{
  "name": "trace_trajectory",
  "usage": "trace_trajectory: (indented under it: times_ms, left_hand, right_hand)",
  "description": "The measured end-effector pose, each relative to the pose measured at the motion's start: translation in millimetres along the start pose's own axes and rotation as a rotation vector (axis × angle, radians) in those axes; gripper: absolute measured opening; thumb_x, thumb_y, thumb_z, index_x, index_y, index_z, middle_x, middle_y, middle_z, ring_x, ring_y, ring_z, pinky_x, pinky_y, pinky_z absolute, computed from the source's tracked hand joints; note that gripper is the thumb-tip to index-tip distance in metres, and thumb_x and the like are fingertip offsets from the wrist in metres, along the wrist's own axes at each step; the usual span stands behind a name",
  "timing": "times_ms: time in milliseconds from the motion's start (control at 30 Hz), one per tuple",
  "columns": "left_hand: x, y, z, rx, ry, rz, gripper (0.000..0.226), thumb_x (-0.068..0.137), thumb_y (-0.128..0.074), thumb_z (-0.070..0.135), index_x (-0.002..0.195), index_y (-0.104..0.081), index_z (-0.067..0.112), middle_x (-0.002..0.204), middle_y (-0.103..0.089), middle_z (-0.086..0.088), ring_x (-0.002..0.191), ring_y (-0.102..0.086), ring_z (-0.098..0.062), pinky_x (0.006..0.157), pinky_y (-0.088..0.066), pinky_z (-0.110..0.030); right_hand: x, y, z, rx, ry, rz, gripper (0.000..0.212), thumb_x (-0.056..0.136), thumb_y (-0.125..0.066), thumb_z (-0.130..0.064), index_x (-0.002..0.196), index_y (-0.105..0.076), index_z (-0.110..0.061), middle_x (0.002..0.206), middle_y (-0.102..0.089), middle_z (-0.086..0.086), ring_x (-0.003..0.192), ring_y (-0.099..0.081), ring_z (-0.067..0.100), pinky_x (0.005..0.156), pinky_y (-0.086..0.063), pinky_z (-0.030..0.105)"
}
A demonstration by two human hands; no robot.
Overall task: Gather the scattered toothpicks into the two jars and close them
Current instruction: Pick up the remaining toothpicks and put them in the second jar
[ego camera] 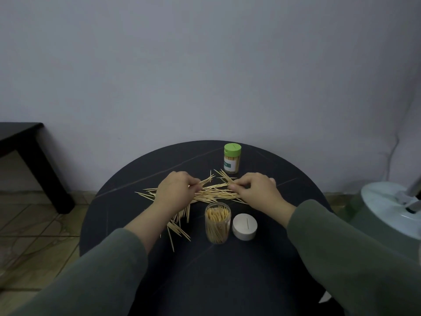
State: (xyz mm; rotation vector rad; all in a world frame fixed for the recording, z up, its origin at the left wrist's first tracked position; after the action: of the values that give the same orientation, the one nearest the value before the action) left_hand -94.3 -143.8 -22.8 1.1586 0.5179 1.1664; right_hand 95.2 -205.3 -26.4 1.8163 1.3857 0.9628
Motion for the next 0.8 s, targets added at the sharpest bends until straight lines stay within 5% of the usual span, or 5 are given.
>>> trace_trajectory:
  times_ms: [267, 500, 667, 800]
  left_hand:
    - [-5.9, 0.9, 3.4, -0.471, 0.134, 0.048, 0.023, 0.091, -0.063, 0.031, 0.110, -0.072, 0.020, 0.114, -0.067, 0.006, 0.104, -0.058, -0.011, 0.091, -0.046, -0.032]
    - [-21.3, 19.0, 18.3, -0.906, 0.171, 0.032, 0.025, 0.091, -0.064, 0.027, 0.113, -0.070, 0.019, 0.117, -0.067, 0.007, 0.106, -0.056, -0.004, 0.090, -0.039, -0.025]
    - [-33.7, 30.5, 25.3, -1.057, 0.178, -0.056, 0.021, 0.090, -0.063, 0.032, 0.109, -0.070, 0.028, 0.099, -0.063, 0.025, 0.100, -0.051, 0.004, 0.097, -0.036, -0.036]
    - [-44.4, 29.8, 31.3, -1.097, 0.184, -0.131, 0.017, 0.089, -0.062, 0.032, 0.104, -0.071, 0.030, 0.105, -0.065, 0.020, 0.100, -0.052, -0.001, 0.089, -0.037, -0.036]
  right_hand:
    - [-7.4, 1.6, -7.0, 0.244, 0.030, 0.013, 0.025, 0.090, -0.061, -0.042, 0.107, -0.072, -0.028, 0.097, -0.060, -0.015, 0.103, -0.055, 0.012, 0.099, -0.041, 0.049]
    - [-27.3, 9.5, -29.4, 0.727, 0.108, -0.061, 0.017, 0.093, -0.059, -0.018, 0.105, -0.072, -0.016, 0.096, -0.068, -0.014, 0.089, -0.061, -0.011, 0.070, -0.046, 0.005]
    - [-38.6, 10.3, -34.3, 0.826, 0.079, -0.081, 0.015, 0.094, -0.057, -0.022, 0.099, -0.071, -0.027, 0.099, -0.069, -0.018, 0.094, -0.059, -0.013, 0.073, -0.043, 0.002]
    - [-47.3, 11.9, -30.6, 0.896, 0.064, -0.079, 0.015, 0.094, -0.057, -0.022, 0.099, -0.071, -0.024, 0.095, -0.070, -0.018, 0.092, -0.060, -0.015, 0.071, -0.043, 0.001]
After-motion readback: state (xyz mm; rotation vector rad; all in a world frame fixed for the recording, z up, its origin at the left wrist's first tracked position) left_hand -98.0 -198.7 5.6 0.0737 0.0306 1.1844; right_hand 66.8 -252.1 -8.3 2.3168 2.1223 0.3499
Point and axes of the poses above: each hand's wrist, its own x-axis towards the middle knuckle, its own y-axis out of the back of the hand, z = x × y, the point moved 4 cm from there along x, towards the middle knuckle
